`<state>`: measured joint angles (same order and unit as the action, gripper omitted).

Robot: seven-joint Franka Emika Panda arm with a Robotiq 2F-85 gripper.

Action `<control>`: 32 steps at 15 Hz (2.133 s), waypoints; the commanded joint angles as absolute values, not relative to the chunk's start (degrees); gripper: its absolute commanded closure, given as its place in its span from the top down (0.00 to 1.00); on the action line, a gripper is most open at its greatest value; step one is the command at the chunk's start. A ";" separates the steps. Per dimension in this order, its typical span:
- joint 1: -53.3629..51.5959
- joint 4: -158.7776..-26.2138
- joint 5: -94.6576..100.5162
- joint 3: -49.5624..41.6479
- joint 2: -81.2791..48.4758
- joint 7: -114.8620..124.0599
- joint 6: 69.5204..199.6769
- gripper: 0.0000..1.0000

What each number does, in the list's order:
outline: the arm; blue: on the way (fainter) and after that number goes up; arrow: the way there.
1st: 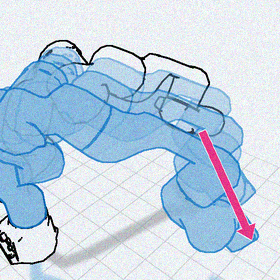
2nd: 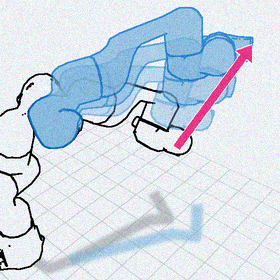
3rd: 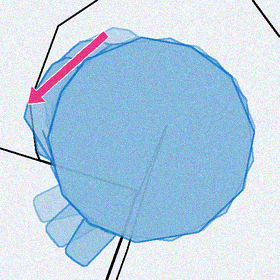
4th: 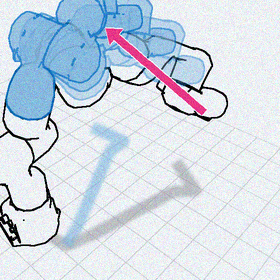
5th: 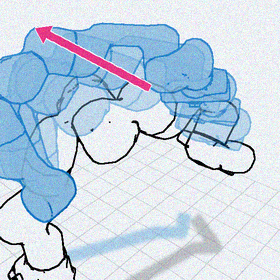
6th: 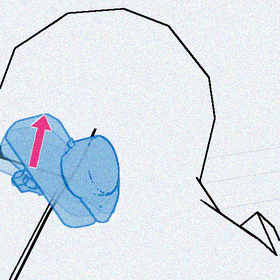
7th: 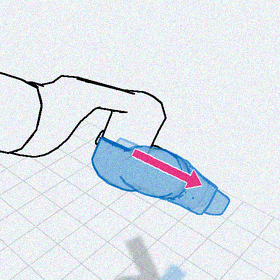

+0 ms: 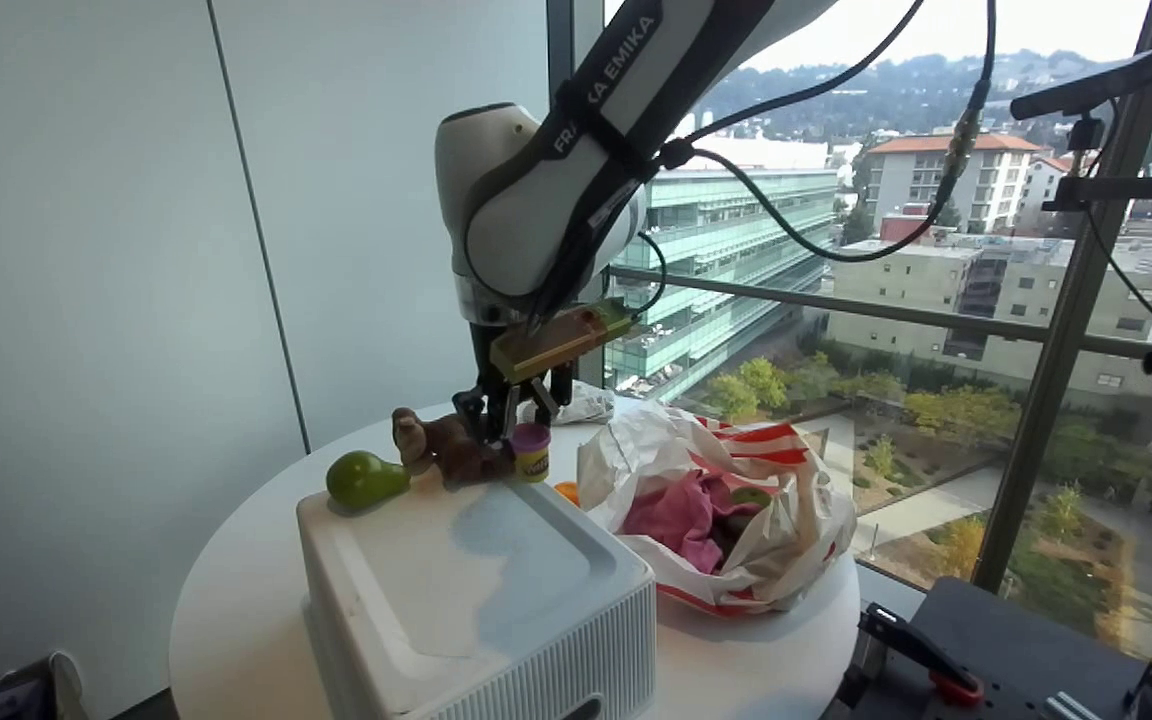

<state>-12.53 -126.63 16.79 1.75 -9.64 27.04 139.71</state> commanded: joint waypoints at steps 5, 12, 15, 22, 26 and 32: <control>-4.76 -134.76 24.73 -1.98 -0.11 40.56 128.19 0.24; 0.33 -135.75 39.00 -7.48 -13.23 54.66 137.90 0.24; -0.11 -135.39 39.46 -8.69 -15.57 58.42 141.14 0.76; -3.19 -138.71 38.44 -5.51 -0.37 59.23 137.04 1.00; -4.66 -134.90 33.81 0.67 2.40 53.35 141.46 1.00; -5.26 -125.83 29.72 3.75 -10.79 43.43 153.40 1.00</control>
